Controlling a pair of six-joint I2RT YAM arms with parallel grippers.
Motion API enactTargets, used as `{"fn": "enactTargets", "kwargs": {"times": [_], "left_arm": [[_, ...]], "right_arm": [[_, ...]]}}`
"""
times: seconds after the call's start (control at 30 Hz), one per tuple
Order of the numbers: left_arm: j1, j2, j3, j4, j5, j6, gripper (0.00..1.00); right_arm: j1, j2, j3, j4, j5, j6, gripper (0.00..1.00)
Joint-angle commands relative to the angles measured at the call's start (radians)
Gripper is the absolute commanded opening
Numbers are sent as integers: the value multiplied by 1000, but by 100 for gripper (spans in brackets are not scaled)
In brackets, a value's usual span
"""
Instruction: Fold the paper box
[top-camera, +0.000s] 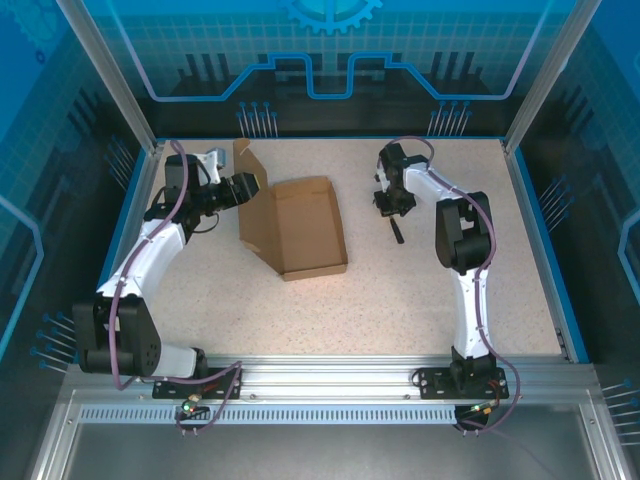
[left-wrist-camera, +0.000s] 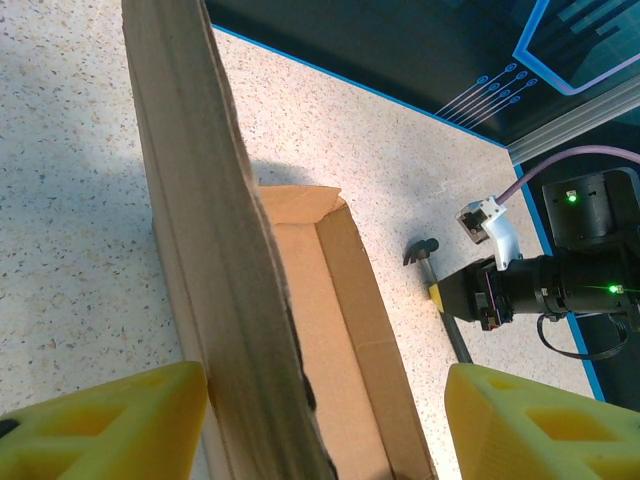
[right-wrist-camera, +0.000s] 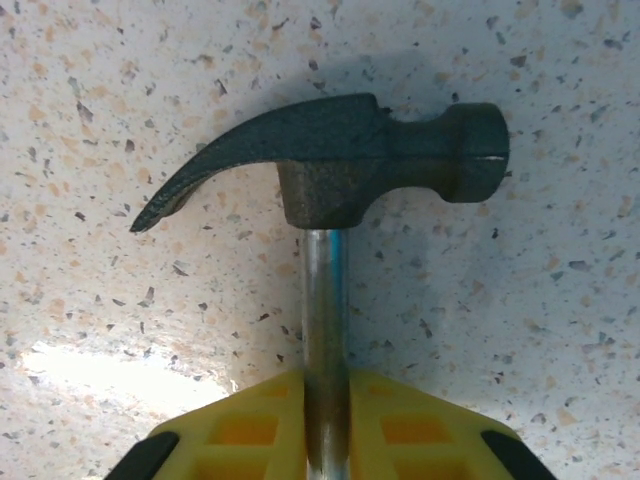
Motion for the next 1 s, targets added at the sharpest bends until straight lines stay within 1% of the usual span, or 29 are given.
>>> {"fn": "enactTargets", "kwargs": {"times": [0.0,0.13,0.27,0.37,0.5,0.6,0.73,0.83,0.97], "left_arm": [[-8,-33,12,-2,22,19,65],[-8,-34,8,-1,23,18,65],[-8,-34,6,2,24,18,65],[-8,-37,4,0,23,18,65],[-8,-39,1,2,20,19,65],[-8,-39,2,5,21,17,65],[-8,-38,2,7,21,15,66],[-8,-36,0,9,23,12,66],[-8,-39,-3,9,24,13,66]], "right_arm": [[-3,-10,-14,-9,2,-9,13],[-2,-84,-57,30,-13,-9,11],[8,-205,-131,83,-48,11,10],[35,-298,-182,116,-76,31,10],[107,-360,-192,129,-110,60,10],[192,-356,-149,119,-98,80,10],[303,-304,-63,109,-77,124,11],[360,-245,-1,107,-51,163,11],[405,-146,87,101,-58,214,11]]}}
